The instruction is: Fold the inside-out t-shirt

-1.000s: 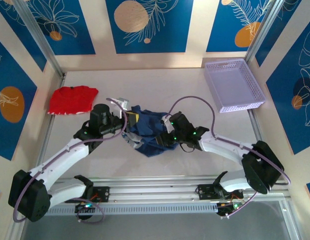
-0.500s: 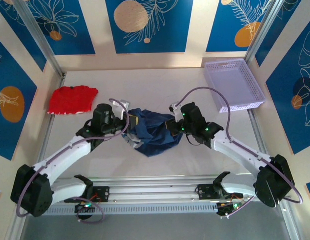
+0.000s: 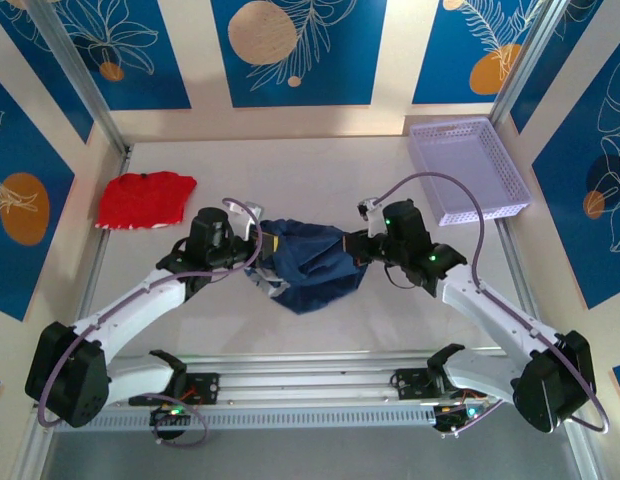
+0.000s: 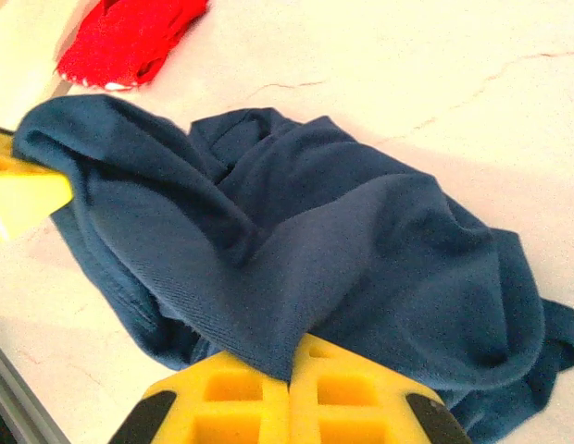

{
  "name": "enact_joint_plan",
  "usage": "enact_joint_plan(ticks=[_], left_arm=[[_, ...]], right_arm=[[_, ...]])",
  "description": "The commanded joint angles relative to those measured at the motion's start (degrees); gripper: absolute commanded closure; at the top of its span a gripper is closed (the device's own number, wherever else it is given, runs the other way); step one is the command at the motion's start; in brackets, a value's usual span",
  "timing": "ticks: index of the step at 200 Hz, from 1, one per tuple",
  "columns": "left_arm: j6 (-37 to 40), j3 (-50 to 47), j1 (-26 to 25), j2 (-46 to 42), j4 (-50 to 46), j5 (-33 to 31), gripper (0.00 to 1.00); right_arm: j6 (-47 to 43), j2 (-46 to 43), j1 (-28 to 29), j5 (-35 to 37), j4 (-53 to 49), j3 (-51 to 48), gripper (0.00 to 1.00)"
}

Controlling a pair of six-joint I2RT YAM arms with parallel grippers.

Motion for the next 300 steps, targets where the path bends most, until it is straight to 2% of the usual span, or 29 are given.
enact_joint_plan(ticks=[1,23,67,105,130,158,186,208,227,264,300], left_arm=[[0.2,0.2,0.9,-2.0,-0.1,1.6,0.96],[-0.9,0.0,1.2,-3.4,0.8,3.1,1.0],[-5.9,0.5,2.3,-6.3,4.3,7.9,1.0],[-11.1,6.1,2.7,-7.8,2.6,10.6,1.0],[-11.5,10.1,2.7,-7.9,0.5,10.6,1.0],[-12.5,12.8,2.7,-7.6,3.2,13.3,1.0],[-12.1,13.8,2.6,-4.9,2.7,13.7,1.0],[-13.2,13.3,2.6,-2.1,3.3,14.3,1.0],[-13.1,13.7,2.6,-0.4,2.4,14.9,1.0],[-12.3,13.7,2.5,0.8,1.1,14.8,1.0],[-11.8,13.3,2.5,1.3,0.3,14.5,1.0]], right_arm=[[1.8,-2.3,-1.8,0.5,-2.8,1.0,1.0],[2.3,-3.6,-3.1,2.4,-4.4,1.4,1.0],[0.5,-4.7,-3.8,10.3,-8.2,2.3,1.0],[-2.9,-5.2,-2.0,16.0,-8.4,4.3,1.0],[-5.6,-5.3,-1.5,19.0,-8.3,6.9,1.0],[-8.6,-6.2,-1.5,21.6,-7.2,9.2,1.0],[-11.4,-3.8,-4.0,24.7,-4.5,8.8,0.99],[-9.4,4.6,-8.9,21.9,-8.9,11.5,0.89],[-8.4,8.1,-8.5,19.6,-10.1,12.4,0.77],[-9.0,4.4,-4.6,15.3,-9.3,8.9,0.65],[-11.0,-2.8,3.9,10.5,-3.1,0.9,0.63]])
